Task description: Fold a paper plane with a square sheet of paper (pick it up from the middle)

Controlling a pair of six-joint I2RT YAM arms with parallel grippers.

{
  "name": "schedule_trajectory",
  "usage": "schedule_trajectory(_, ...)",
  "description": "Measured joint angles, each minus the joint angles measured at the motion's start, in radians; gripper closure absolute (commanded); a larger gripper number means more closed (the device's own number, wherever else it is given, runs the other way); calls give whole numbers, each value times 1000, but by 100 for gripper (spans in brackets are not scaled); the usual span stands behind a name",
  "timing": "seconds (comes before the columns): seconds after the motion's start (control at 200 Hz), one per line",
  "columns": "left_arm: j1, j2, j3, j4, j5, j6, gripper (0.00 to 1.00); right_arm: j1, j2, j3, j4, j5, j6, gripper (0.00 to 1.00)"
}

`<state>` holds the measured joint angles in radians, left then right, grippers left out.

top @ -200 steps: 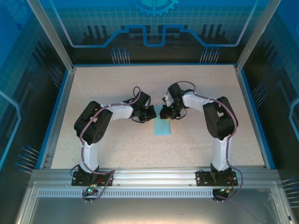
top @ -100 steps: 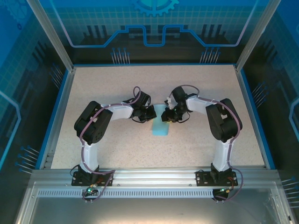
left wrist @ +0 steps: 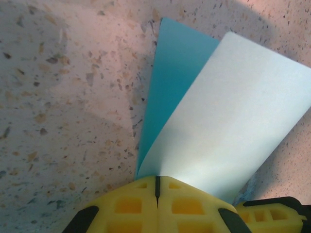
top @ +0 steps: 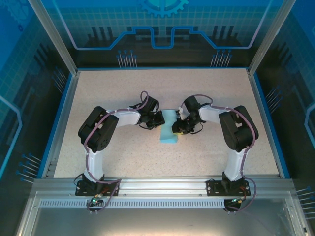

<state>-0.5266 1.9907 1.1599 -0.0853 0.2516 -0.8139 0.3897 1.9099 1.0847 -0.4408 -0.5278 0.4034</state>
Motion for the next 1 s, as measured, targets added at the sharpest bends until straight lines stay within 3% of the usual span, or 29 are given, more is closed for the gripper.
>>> schedule_trajectory(0.33, 0, 2, 6, -9, 0, 0, 100, -6, -120, -85, 14, -43, 0, 82)
schedule_trajectory(1.0, 0, 4, 9, -13, 0, 0, 100, -6, -85, -136, 26, -42, 0, 85)
